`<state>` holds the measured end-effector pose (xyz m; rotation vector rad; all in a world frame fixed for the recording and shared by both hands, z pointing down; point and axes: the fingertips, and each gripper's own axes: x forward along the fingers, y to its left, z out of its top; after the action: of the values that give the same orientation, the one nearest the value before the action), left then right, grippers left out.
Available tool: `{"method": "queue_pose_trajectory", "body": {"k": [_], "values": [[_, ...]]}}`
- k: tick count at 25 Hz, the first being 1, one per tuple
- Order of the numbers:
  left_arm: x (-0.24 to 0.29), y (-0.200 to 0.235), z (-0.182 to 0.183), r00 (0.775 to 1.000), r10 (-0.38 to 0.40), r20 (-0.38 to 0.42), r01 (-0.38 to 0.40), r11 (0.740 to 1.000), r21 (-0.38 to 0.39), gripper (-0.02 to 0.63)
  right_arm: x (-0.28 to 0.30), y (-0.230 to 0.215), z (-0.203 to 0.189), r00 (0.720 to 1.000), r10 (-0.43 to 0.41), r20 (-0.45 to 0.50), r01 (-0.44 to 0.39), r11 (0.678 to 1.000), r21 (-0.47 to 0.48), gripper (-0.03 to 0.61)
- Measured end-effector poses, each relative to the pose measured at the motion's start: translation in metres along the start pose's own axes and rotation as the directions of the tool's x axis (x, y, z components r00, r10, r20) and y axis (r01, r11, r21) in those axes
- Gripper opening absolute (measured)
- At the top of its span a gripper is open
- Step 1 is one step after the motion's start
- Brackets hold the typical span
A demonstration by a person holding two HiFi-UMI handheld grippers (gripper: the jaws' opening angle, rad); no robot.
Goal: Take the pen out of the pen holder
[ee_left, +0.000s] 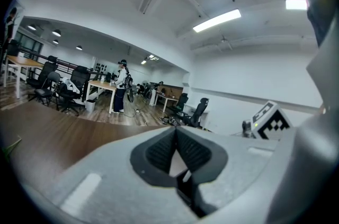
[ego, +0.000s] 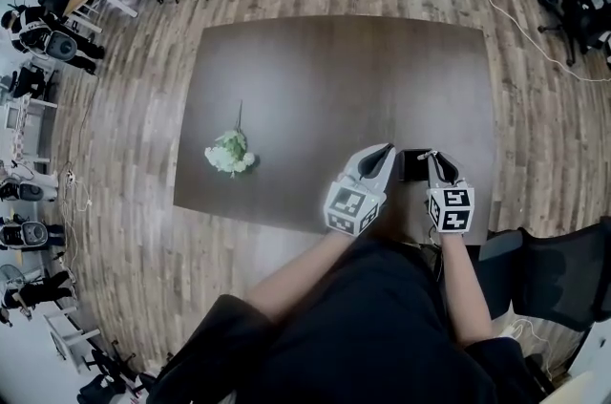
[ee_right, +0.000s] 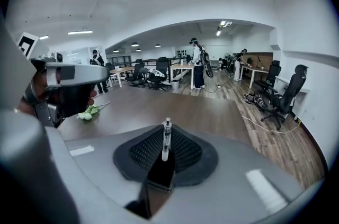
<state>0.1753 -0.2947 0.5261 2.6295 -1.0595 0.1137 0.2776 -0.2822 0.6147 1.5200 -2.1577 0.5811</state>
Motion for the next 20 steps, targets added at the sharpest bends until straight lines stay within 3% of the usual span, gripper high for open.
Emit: {"method": "queue_pose_trajectory", "body": {"k": [20], "values": [[-0.044, 0.025, 0.030, 0.997, 0.045, 0.065, -0.046, 0.999, 0.017, 0.003, -0.059, 0.028, 0.093, 0.977, -0.025, 0.210, 0.032, 0.999, -0.027, 0.046]]}}
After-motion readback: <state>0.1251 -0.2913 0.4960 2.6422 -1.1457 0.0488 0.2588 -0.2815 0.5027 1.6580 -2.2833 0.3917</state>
